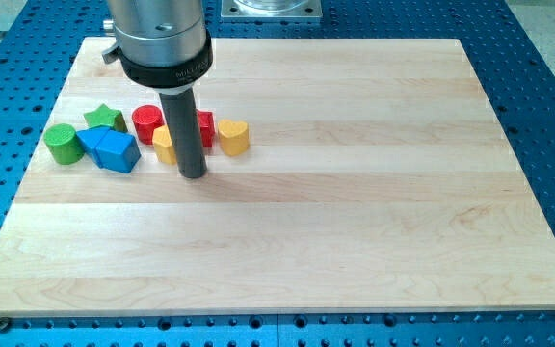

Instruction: Put your hand vertically below the blue cube

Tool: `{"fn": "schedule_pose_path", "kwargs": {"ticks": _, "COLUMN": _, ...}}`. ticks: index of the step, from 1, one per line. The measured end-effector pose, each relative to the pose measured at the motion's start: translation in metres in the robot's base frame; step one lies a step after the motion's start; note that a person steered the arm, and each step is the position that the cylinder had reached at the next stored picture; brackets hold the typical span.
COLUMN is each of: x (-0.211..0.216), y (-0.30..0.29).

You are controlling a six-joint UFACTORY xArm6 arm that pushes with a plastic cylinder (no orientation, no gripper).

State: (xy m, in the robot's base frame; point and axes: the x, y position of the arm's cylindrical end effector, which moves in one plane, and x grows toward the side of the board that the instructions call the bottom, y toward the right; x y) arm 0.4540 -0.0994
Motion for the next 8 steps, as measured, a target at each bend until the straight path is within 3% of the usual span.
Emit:
{"fn": "schedule_pose_path", "kwargs": {"ticks": 6, "x": 0.024, "y": 0.006}}
{"fn": "schedule_pose_path", "kwargs": {"ticks": 7, "x": 0.063, "y": -0.004}}
{"fn": "schedule_pose_path", "kwargs": {"ticks": 8, "x": 0.068, "y": -0.067}}
